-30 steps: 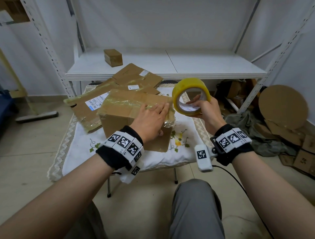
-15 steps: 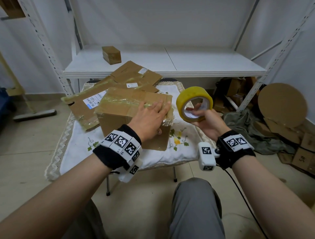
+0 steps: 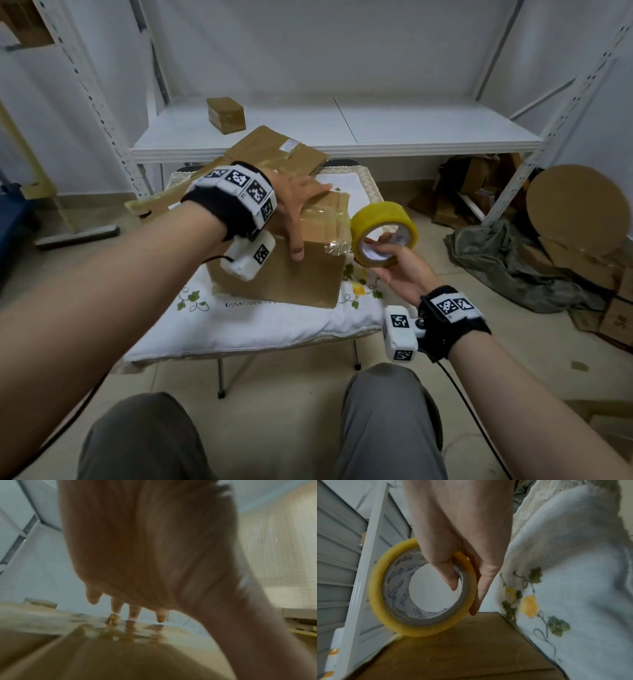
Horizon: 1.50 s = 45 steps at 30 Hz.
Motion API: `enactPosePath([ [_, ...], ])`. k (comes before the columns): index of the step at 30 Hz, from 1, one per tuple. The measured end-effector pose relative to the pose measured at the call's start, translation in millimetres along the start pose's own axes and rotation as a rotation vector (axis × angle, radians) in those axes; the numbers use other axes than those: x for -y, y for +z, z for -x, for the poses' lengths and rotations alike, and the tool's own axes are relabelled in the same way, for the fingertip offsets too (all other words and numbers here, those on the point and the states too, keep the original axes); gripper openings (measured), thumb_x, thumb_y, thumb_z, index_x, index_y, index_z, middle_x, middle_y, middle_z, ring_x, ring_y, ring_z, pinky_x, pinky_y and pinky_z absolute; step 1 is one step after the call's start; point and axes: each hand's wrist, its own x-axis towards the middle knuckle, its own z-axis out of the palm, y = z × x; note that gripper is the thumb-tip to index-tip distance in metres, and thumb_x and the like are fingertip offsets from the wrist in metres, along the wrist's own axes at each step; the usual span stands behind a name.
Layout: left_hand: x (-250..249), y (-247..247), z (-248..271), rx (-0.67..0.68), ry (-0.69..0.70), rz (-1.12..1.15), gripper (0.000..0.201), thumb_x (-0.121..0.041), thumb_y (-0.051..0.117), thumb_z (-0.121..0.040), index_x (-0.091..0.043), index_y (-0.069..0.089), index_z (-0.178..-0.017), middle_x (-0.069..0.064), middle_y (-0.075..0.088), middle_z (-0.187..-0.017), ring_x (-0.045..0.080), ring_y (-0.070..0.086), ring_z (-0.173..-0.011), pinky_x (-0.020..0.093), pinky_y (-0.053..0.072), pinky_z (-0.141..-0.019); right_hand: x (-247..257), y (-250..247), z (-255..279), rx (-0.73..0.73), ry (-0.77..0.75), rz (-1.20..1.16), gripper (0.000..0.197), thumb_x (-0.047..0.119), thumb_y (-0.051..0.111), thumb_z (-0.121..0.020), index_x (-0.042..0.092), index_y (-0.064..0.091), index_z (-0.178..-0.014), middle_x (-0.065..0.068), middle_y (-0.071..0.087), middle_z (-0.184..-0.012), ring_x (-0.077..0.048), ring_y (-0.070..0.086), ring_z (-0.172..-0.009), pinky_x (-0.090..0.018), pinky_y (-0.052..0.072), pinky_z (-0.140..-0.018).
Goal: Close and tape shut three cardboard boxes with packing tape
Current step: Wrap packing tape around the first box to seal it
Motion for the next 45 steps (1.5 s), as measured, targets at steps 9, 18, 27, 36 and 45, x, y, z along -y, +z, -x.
enactPosePath([
  [9,4,3,0,-0.102,0.093,0.015,0.140,-0.058,0.092,-0.047,-0.046,0.003,-0.155,0.003,0.026,-0.153,0.031,0.028,-0.140,0.050,0.029,-0.115,-6,6,1,0.044,-0.009,-0.111,0.026,-0.010,0.045,-0.097,0.013,0.053,-0.090,-0.025,0.069,-0.121,-0.038,0.072,-0.106,-0.047,0.062,-0.086],
  [18,17,-11,24,-0.141,0.013,0.030,0.135,-0.067,0.088,-0.047,-0.055,0.003,-0.151,0.003,0.028,-0.142,0.031,0.028,-0.135,0.056,0.033,-0.110,4,26,-1,0.073,-0.101,-0.091,0.016,0.001,0.044,-0.101,0.011,0.056,-0.103,-0.022,0.070,-0.120,-0.031,0.073,-0.103,-0.042,0.061,-0.088],
  [27,44,22,33,-0.062,-0.087,0.086,0.148,-0.086,0.077,-0.019,-0.063,0.004,-0.145,-0.001,0.028,-0.140,0.030,0.030,-0.136,0.054,0.034,-0.112,-17,38,-18,0.000,-0.015,0.508,0.029,-0.011,0.061,-0.087,0.010,0.062,-0.107,-0.014,0.064,-0.107,-0.025,0.064,-0.091,-0.035,0.060,-0.075],
  [36,47,24,27,-0.047,-0.092,0.115,0.144,-0.082,0.076,-0.020,-0.064,0.005,-0.144,-0.002,0.027,-0.140,0.029,0.029,-0.137,0.052,0.033,-0.113,5,36,-21,0.222,0.043,0.554,0.046,0.012,0.060,-0.096,0.017,0.051,-0.141,-0.011,0.061,-0.141,-0.025,0.060,-0.126,-0.039,0.051,-0.097],
  [45,47,20,30,-0.009,-0.107,0.140,0.147,-0.079,0.078,-0.018,-0.065,0.004,-0.144,-0.003,0.027,-0.142,0.030,0.028,-0.139,0.054,0.034,-0.112,17,32,-65,0.037,0.049,0.736,0.035,0.050,0.056,-0.100,0.019,0.071,-0.107,-0.009,0.070,-0.107,-0.030,0.064,-0.109,-0.043,0.051,-0.089],
])
